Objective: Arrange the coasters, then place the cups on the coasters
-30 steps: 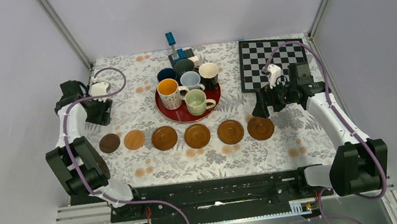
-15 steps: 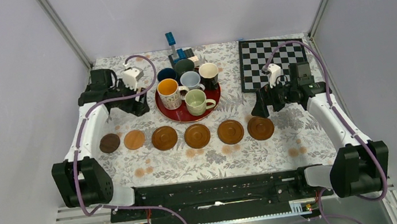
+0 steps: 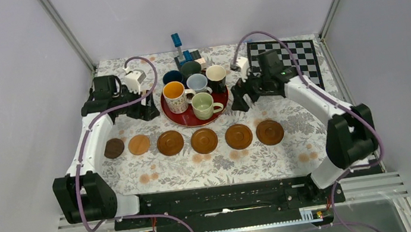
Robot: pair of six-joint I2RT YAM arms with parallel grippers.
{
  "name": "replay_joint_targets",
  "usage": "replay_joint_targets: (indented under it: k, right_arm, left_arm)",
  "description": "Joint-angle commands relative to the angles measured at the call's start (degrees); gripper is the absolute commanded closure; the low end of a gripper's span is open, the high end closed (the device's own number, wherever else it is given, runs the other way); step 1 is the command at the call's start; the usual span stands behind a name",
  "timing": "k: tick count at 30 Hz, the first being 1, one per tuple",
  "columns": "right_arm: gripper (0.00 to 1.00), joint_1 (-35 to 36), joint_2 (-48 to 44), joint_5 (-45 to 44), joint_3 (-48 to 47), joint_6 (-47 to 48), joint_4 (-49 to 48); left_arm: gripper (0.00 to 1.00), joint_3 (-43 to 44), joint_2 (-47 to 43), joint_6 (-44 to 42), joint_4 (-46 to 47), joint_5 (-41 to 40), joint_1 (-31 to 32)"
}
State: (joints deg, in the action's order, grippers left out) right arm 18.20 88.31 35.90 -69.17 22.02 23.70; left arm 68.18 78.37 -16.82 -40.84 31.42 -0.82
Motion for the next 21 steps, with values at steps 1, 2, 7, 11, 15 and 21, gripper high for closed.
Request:
replay_joint_targets:
  k: [1, 2, 7, 11, 15, 21]
  right_arm:
    - [0.03, 4.39, 6.90, -3.27, -6.17, 4.23, -6.24]
    - [0.03, 5.18, 8.27, -3.75, -6.84, 4.56, -7.45]
    - [0.08, 8.28, 14.80, -5.37, -10.16, 7.00, -9.29]
    - [0.10, 9.58, 17.45, -5.40, -10.22, 8.90, -11.19]
    - [0.13, 10.55, 19.38, -5.14, -10.25, 9.59, -13.00]
    - [0.28, 12.47, 20.36, -3.27, -10.81, 10.38, -11.43]
  left_arm:
    - [0.23, -0.62, -3.09, 4.87, 3.18, 0.93, -0.56]
    - [0.23, -0.92, -3.33, 5.80, 3.62, 1.11, -0.78]
    - [0.22, -0.53, -3.15, 9.18, 4.19, 2.48, -3.27]
    - [0.22, 0.68, -1.86, 9.76, 2.90, 5.88, -7.35]
    - [0.22, 0.70, -1.12, 9.53, 2.61, 6.35, -7.97]
    - [0.23, 1.78, -0.26, 9.63, 2.61, 7.03, -7.90]
